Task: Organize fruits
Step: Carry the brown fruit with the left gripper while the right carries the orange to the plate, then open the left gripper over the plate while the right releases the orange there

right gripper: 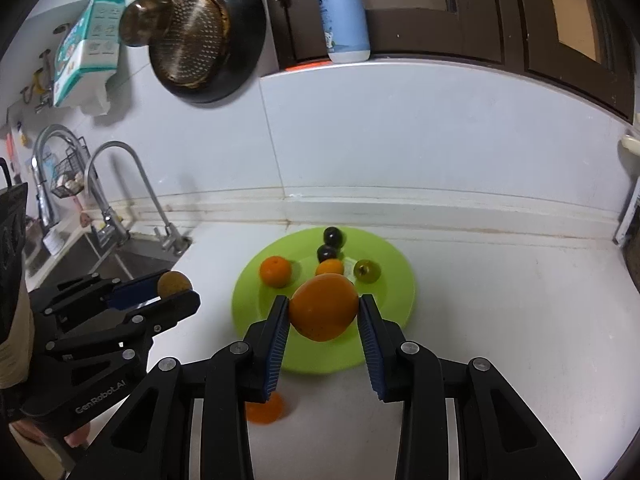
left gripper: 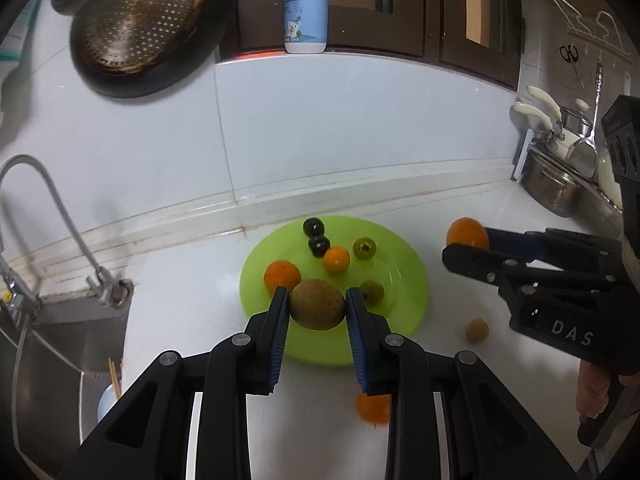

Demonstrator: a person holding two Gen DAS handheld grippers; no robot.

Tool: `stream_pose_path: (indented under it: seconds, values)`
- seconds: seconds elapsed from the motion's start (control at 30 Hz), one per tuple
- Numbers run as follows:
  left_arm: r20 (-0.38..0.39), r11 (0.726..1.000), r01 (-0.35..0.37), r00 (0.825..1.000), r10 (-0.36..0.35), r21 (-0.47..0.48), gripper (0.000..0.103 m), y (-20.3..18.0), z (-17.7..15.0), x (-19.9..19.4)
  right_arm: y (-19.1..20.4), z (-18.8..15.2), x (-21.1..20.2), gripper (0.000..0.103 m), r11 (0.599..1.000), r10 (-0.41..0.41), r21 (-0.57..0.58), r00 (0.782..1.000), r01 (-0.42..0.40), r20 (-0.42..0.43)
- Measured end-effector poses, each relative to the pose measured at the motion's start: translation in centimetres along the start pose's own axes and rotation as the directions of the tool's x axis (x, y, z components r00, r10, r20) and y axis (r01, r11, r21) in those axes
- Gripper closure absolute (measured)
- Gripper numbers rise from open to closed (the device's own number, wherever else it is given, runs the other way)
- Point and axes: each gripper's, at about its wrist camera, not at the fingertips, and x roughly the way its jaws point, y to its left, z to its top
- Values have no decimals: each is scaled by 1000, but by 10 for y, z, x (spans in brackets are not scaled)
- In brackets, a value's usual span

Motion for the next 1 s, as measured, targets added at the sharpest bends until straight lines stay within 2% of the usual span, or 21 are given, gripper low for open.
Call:
stream_pose_path:
  seconds: [0.4,0.6,0.8,0.9,1.0]
  values:
    - [-88,1000,8,996,-9,-13,74,5,12,68,-24,21,71,67,999,-7,-39,994,2,-111]
    - [-133,1000,12,991,-12,-7,74,6,11,92,-31,18,98,67,999,2,-48,985,-10,-174]
    - [-154,1000,5,988,-5,-5,74,8,11,104,-35,16,113,67,998,5,-53,980,-15,-198]
    - [-155,1000,-4,988,3,-4,64,9,13,105,-34,15,117,67,999,2,-52,980,-13,-200]
    - [-146,1000,-9,989,9,0,60,10,15,102,-35,16,116,63,998,-9,-56,981,-2,-194]
